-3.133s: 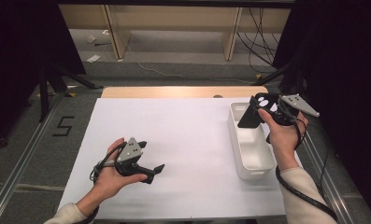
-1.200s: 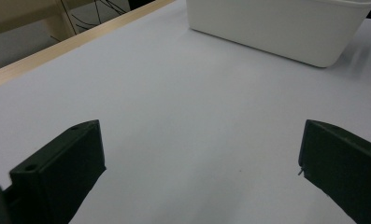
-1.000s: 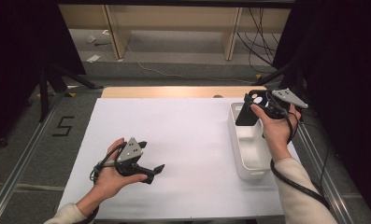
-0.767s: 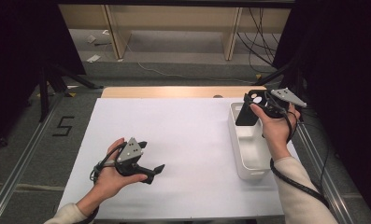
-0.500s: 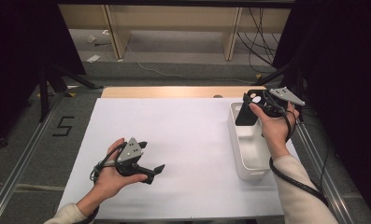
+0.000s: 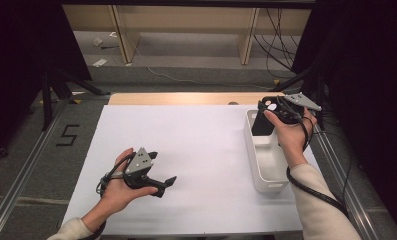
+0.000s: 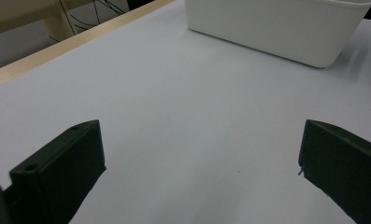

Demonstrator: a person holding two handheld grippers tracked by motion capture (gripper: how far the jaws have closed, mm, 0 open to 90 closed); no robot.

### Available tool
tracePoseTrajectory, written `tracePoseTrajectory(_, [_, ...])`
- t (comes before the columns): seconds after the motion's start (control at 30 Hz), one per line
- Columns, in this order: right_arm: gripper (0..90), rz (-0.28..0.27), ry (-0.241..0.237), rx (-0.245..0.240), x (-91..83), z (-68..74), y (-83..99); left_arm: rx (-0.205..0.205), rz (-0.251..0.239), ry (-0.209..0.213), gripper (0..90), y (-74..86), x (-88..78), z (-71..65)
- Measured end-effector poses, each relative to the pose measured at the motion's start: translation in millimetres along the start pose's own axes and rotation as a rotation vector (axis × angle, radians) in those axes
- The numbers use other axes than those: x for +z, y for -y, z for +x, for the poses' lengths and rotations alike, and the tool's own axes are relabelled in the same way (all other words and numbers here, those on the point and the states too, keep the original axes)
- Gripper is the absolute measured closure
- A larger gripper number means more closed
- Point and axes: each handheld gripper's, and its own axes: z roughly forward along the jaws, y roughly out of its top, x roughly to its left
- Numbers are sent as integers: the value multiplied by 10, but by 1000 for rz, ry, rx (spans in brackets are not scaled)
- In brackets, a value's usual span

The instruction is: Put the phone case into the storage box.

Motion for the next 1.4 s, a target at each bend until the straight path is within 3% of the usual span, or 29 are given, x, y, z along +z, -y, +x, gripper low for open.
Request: tracePoseTrajectory(1.4, [154, 72, 14, -19, 173, -26, 73, 2, 2, 1, 0, 0, 3, 0])
